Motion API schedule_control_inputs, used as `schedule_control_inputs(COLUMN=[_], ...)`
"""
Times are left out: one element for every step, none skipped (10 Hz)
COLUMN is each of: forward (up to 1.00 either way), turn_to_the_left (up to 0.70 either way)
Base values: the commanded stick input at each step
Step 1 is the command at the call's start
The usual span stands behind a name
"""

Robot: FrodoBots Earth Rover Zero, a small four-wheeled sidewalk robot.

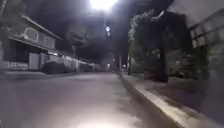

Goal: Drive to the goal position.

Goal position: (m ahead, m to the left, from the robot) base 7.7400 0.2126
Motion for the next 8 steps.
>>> schedule_control_inputs(forward=[0.49, 0.49, 0.49, 0.49, 0.49, 0.49, 0.49, 0.49], turn_to_the_left=[0.04, 0.04, 0.04, 0.04, -0.45, -0.12, 0.04, 0.04])
